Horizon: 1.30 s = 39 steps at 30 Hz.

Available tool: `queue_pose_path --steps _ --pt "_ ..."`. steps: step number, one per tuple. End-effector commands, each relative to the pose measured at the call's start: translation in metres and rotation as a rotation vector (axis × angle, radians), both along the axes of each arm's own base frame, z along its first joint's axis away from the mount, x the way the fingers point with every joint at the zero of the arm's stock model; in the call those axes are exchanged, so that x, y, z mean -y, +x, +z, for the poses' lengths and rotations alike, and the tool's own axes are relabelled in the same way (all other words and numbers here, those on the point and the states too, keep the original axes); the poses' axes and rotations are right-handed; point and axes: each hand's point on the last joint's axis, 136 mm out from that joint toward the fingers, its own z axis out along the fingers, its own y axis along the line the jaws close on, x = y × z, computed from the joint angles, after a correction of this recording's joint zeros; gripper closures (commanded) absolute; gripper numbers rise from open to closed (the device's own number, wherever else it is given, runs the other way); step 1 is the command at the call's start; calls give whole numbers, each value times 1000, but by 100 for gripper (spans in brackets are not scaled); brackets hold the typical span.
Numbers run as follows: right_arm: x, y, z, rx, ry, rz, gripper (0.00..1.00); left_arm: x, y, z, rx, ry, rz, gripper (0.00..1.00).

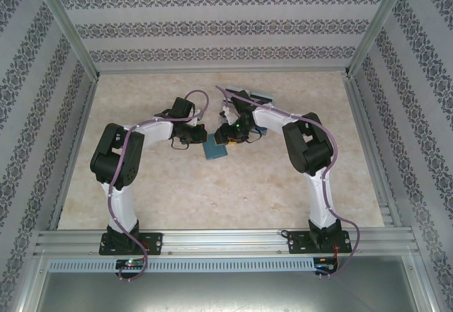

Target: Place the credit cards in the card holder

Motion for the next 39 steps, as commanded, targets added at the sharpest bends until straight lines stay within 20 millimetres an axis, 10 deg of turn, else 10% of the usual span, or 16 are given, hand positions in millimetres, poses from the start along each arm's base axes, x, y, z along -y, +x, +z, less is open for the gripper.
queue_pose_path --steps 1,39 --pt "-18 -25 -25 -62 -18 68 49 6 -6 -9 -31 -16 -1 90" --pt "-15 -35 -44 -67 -333 57 53 9 -9 -14 -33 -28 9 95"
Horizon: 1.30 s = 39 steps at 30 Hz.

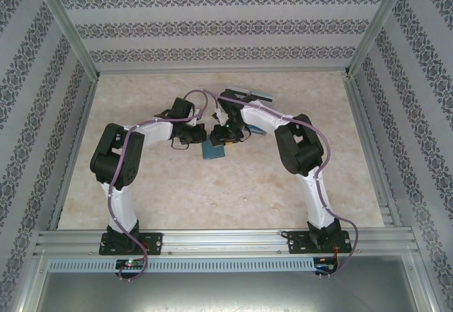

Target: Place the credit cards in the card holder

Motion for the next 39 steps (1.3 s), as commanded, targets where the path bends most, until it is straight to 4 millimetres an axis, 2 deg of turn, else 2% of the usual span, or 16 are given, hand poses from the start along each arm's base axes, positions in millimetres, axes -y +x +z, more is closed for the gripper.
queue_pose_path --steps 1,9,13,16,19,25,28,31,34,39 --pt "-5 -31 -42 -76 -125 43 53 9 -12 -14 -37 -19 -20 96" --pt "-10 -42 -53 -99 -215 52 54 11 -15 -21 -48 -35 -18 100" --pt "-16 -40 -48 -101 -172 38 54 10 -15 -21 -46 -29 -20 100" --pt "-17 -30 -29 -66 -108 20 54 10 -13 -16 -39 -27 -22 100" --pt "-18 -17 -2 -35 -1 6 51 10 -10 -6 -20 -23 -26 96" --pt "-20 -1 52 52 185 -1 49 12 6 27 49 -16 -40 83" --pt "-10 5 71 115 222 -15 48 11 12 48 104 -13 -31 76" --pt "8 11 87 202 210 -31 47 6 16 69 162 -7 -15 69" --pt "32 16 106 328 171 -35 46 -1 17 92 234 10 6 62" --pt "83 25 145 558 99 -104 43 -30 15 129 369 68 95 53"
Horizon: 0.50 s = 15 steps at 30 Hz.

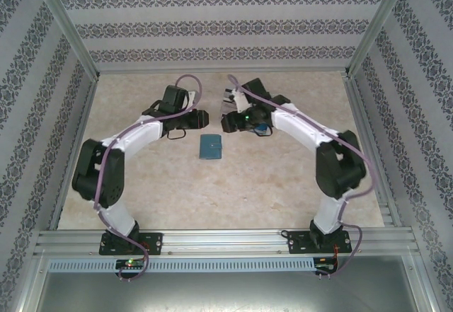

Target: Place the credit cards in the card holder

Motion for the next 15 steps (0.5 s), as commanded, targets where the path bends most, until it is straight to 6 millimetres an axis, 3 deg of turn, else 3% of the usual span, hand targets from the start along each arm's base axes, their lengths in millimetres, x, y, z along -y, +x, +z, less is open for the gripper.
queue_pose_path --steps 1,5,8,12,15 --pt "38 17 30 210 -69 -83 42 -27 -1 23 104 65 85 51" --pt "91 23 63 379 -96 -251 35 -66 -8 46 197 116 228 38" --pt "131 23 76 453 -122 -373 29 -99 -17 57 258 142 348 26" --pt "189 24 82 500 -122 -569 13 -148 -31 58 299 161 541 7" --pt "230 23 78 528 -113 -686 2 -181 -41 49 290 182 674 1"
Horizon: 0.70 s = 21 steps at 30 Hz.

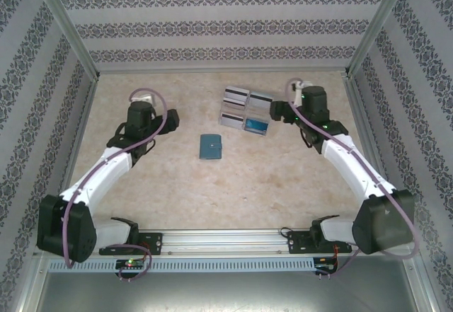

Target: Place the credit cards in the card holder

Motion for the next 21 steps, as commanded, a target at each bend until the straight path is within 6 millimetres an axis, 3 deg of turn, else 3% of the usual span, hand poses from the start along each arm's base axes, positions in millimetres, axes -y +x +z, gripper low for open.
queue_pose_path --steps 1,6,11,17,21 --pt "48 5 3 103 -8 -167 2 -46 -3 3 54 19 214 0" --pt "93 1 -16 193 -93 -384 2 -89 -17 -18 15 78 374 0" --pt "118 -3 -36 149 -167 -511 2 -120 -35 -28 58 197 491 0" --pt "119 -7 -62 174 -125 -477 2 -120 -38 -48 117 335 398 0" --pt "103 0 -59 231 -111 -365 2 -115 -41 -71 158 313 361 0"
